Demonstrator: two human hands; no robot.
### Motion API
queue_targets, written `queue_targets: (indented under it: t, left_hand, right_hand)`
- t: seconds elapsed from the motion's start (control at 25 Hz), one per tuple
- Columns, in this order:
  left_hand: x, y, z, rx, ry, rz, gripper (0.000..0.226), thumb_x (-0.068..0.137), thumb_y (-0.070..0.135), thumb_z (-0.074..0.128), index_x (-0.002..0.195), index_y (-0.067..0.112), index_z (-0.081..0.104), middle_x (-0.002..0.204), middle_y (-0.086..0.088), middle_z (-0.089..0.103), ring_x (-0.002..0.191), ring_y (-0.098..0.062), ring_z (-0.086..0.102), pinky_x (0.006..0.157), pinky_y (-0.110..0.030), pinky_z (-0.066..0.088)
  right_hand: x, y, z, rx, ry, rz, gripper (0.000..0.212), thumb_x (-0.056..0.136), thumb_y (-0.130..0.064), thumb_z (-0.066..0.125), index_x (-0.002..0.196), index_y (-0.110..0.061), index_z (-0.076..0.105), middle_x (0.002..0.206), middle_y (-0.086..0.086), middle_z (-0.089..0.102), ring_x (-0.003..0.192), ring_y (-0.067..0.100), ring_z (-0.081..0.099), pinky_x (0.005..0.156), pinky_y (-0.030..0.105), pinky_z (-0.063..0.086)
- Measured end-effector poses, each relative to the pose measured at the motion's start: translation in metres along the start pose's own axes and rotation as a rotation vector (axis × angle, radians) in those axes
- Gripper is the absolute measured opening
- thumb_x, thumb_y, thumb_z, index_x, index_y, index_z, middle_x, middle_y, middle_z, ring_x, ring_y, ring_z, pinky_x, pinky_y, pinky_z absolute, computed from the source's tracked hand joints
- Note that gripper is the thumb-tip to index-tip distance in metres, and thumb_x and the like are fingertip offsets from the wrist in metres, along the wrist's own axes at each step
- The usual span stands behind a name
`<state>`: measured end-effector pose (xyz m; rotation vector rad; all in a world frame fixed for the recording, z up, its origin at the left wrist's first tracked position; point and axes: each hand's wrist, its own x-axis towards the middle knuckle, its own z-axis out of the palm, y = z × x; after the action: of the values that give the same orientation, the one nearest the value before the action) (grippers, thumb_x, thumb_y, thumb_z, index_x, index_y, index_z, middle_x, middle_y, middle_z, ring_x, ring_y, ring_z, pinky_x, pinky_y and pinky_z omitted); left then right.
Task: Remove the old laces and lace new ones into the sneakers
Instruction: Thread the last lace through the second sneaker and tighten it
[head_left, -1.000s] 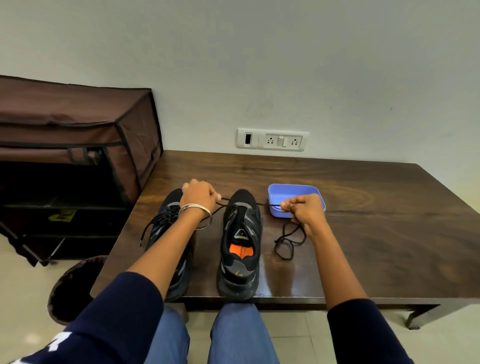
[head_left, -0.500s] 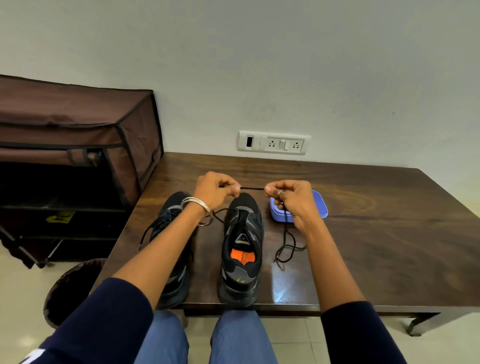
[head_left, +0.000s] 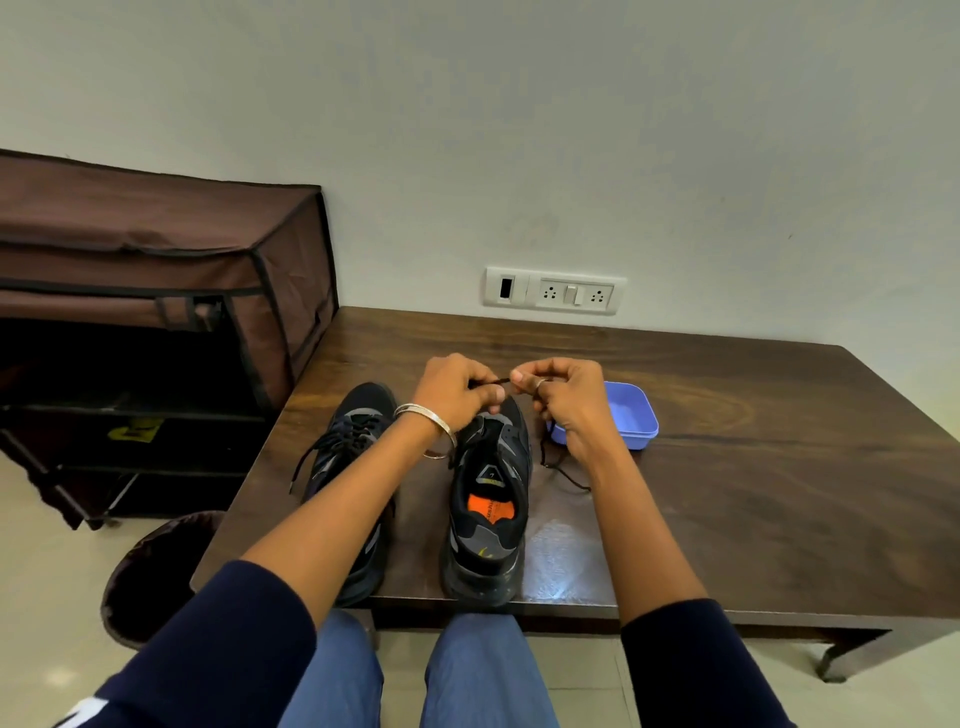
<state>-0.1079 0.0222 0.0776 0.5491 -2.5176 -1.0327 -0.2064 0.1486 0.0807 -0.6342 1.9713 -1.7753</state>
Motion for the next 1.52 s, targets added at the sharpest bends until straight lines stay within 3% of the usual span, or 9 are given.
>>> queue_targets:
  t: [0.2,0.32,0.48,0.64,0.8,0.92,1.08,1.36,1.52]
  left_hand:
    - [-0.006,-0.039,-0.02,0.115,0.412,-0.417,0.017,0.089,0.028,0.063,0.096,0.019,0.076,0.095,-0.005,0.071,0.105,-0.021,0.059,0.09,-0.032,0.049]
    - [-0.004,-0.034,-0.014,0.339,0.276,-0.146,0.048,0.086,0.043,0.063,0.13,0.027,0.057,0.121,-0.002,0.056,0.116,-0.026,0.038,0.095,-0.037,0.039]
    - [0.003,-0.008,0.016,0.364,0.068,0.129,0.033,0.09,0.034,0.061,0.122,0.028,0.064,0.109,-0.004,0.063,0.108,-0.023,0.042,0.088,-0.031,0.039]
    - [-0.003,-0.03,0.014,0.267,0.276,-0.043,0.017,0.089,0.031,0.061,0.099,0.026,0.074,0.094,-0.009,0.064,0.105,-0.026,0.049,0.085,-0.03,0.041]
    - [-0.016,-0.061,-0.014,0.221,0.458,-0.443,0.017,0.092,0.024,0.059,0.089,0.024,0.075,0.099,-0.014,0.068,0.112,-0.032,0.049,0.086,-0.038,0.046]
    - [-0.02,-0.056,-0.007,0.242,0.284,-0.218,0.034,0.088,0.034,0.063,0.119,0.021,0.066,0.111,-0.006,0.067,0.118,-0.03,0.044,0.095,-0.038,0.039]
    - [-0.015,-0.025,0.017,0.163,0.035,0.071,0.03,0.085,0.029,0.068,0.114,0.022,0.07,0.102,-0.004,0.071,0.105,-0.023,0.056,0.094,-0.029,0.04]
    - [-0.028,-0.049,-0.003,-0.048,0.445,-0.401,0.02,0.089,0.019,0.064,0.074,0.013,0.077,0.074,-0.001,0.073,0.079,-0.011,0.062,0.083,-0.02,0.042]
    - [-0.026,-0.056,-0.003,-0.019,0.296,-0.387,0.014,0.087,0.018,0.067,0.096,0.011,0.077,0.091,-0.006,0.074,0.092,-0.019,0.064,0.082,-0.023,0.046]
  right_hand:
    - [0.002,0.022,-0.045,-0.226,0.255,0.075,0.004,0.083,-0.009,0.074,0.081,-0.005,0.074,0.071,0.005,0.07,0.047,0.0,0.049,0.051,0.016,0.037]
    - [0.002,0.023,-0.032,-0.253,0.292,-0.008,0.009,0.083,-0.011,0.074,0.075,-0.014,0.074,0.071,0.002,0.07,0.06,0.007,0.056,0.056,0.018,0.038]
    - [-0.002,0.005,0.005,-0.16,-0.016,-0.01,0.005,0.083,-0.009,0.073,0.079,-0.007,0.074,0.069,0.004,0.07,0.044,-0.001,0.049,0.044,0.015,0.038]
    - [0.0,0.006,-0.014,-0.154,-0.032,0.118,0.009,0.084,0.0,0.07,0.076,-0.005,0.071,0.065,0.004,0.065,0.045,0.008,0.046,0.041,0.017,0.036]
    - [0.003,0.035,-0.051,-0.273,0.252,0.187,0.025,0.077,0.009,0.068,0.059,-0.009,0.069,0.069,0.008,0.069,0.075,0.022,0.067,0.059,0.026,0.047]
    - [0.001,0.034,-0.034,-0.284,0.249,0.152,0.027,0.079,0.005,0.069,0.06,-0.014,0.069,0.07,0.005,0.07,0.071,0.015,0.065,0.07,0.031,0.054]
    - [-0.005,0.011,0.011,-0.249,-0.046,0.097,0.012,0.083,-0.005,0.072,0.072,-0.01,0.073,0.056,0.001,0.065,0.041,0.006,0.045,0.043,0.02,0.039]
    - [0.0,0.029,-0.024,-0.226,0.048,0.209,0.015,0.086,0.007,0.063,0.077,0.0,0.072,0.06,0.005,0.066,0.043,0.008,0.047,0.042,0.017,0.039]
    - [0.003,0.039,-0.021,-0.239,0.085,0.212,0.01,0.087,0.006,0.062,0.085,0.005,0.072,0.068,0.009,0.067,0.045,0.005,0.053,0.044,0.017,0.042]
